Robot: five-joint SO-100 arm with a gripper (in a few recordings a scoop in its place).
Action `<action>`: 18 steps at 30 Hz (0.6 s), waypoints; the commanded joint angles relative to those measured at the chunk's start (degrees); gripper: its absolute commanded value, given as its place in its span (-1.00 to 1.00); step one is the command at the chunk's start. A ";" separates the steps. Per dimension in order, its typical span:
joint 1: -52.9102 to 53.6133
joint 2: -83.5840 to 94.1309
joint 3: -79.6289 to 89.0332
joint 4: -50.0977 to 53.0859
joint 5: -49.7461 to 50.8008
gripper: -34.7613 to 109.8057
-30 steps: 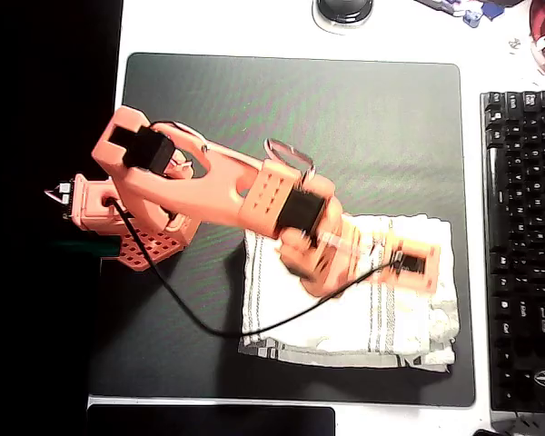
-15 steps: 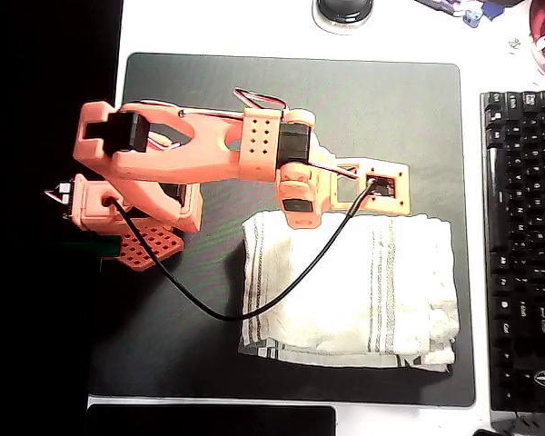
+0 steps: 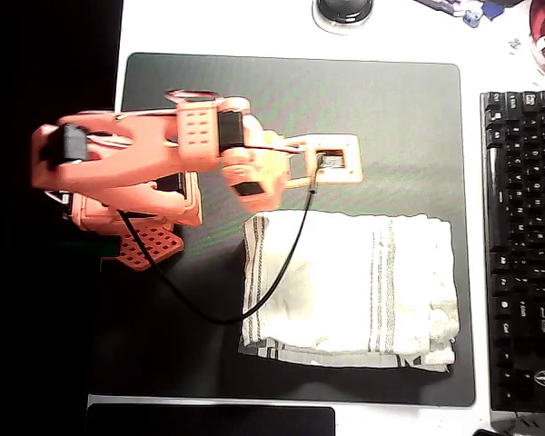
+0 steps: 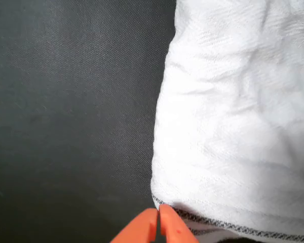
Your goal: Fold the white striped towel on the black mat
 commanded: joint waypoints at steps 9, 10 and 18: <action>0.97 31.46 19.86 -3.08 0.00 -0.52; 0.70 33.13 20.92 -3.78 0.26 -0.52; 2.20 40.17 29.00 -4.13 -1.32 -0.52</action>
